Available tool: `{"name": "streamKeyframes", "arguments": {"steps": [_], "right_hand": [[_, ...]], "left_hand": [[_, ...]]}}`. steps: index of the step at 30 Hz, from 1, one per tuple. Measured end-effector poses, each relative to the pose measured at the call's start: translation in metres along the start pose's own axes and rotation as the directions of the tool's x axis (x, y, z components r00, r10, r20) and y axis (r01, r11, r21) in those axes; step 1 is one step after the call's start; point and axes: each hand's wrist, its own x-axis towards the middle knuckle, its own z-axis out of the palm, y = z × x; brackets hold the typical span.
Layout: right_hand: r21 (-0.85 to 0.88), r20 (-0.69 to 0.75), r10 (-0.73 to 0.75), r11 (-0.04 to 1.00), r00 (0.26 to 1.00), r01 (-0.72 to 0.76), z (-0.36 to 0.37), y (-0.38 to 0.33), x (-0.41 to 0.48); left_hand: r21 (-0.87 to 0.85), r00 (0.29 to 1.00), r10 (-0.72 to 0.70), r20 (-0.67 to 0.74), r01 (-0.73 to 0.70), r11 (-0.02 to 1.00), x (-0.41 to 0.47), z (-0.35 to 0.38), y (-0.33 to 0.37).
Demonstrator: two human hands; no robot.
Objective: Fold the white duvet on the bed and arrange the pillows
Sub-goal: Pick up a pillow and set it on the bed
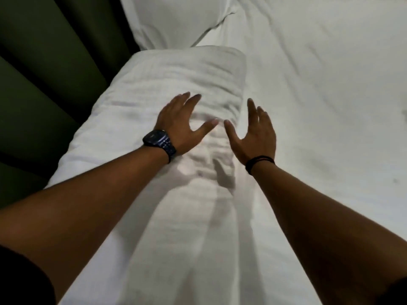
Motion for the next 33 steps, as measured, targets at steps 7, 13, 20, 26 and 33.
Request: {"name": "streamKeyframes", "arguments": {"steps": [7, 13, 20, 26, 33], "right_hand": [[-0.117, -0.254, 0.191, 0.967, 0.948, -0.226, -0.197, 0.198, 0.013], [-0.177, -0.374, 0.406, 0.851, 0.834, -0.494, -0.369, 0.365, -0.024], [-0.152, -0.392, 0.681, 0.615, 0.619, -0.773, -0.475, 0.495, -0.079], [0.039, -0.092, 0.893, 0.445, 0.44, -0.895, -0.491, 0.538, -0.115], [0.105, -0.03, 0.824, 0.565, 0.566, -0.818, -0.48, 0.476, -0.095]], "left_hand": [[-0.404, 0.992, 0.101, 0.072, -0.064, 0.913, 0.0, 0.091, 0.258], [-0.616, 0.964, 0.101, 0.247, 0.075, 0.784, -0.031, 0.167, 0.474], [-0.659, 0.874, -0.009, 0.486, 0.374, 0.653, -0.065, 0.223, 0.59], [-0.534, 0.6, -0.075, 0.796, 0.756, 0.379, -0.087, 0.259, 0.583], [-0.591, 0.646, -0.071, 0.76, 0.732, 0.339, -0.082, 0.215, 0.544]]}}
